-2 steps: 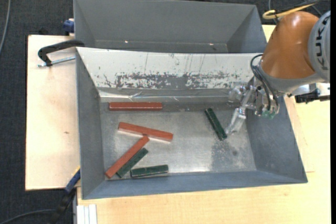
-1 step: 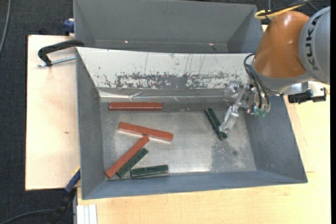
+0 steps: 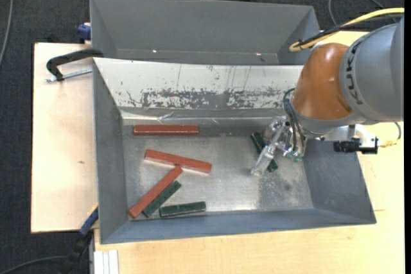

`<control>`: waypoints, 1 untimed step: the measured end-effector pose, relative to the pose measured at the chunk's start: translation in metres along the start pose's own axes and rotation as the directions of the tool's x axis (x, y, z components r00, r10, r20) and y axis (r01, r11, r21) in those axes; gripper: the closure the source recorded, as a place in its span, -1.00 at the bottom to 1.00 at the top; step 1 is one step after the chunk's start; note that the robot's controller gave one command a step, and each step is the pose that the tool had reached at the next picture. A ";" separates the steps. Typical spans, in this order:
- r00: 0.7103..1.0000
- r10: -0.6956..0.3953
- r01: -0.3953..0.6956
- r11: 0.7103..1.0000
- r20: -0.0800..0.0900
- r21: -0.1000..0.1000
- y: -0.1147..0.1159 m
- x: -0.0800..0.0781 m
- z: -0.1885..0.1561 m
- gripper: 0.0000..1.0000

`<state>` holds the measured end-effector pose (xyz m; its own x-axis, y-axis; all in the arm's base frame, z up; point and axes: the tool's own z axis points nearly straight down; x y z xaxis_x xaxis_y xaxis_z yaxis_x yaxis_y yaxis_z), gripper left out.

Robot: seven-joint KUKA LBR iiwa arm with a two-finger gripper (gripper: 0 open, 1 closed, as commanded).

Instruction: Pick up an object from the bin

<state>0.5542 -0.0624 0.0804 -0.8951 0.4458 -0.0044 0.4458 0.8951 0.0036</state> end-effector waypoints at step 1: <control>0.997 0.079 -0.079 0.997 0.001 0.001 0.003 -0.014 0.009 1.00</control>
Offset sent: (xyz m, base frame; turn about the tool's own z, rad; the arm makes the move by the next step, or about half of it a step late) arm 0.0000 0.0000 0.0000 0.0000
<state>0.5677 -0.0659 0.0713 -0.8570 0.5152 -0.0054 0.5152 0.8571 0.0031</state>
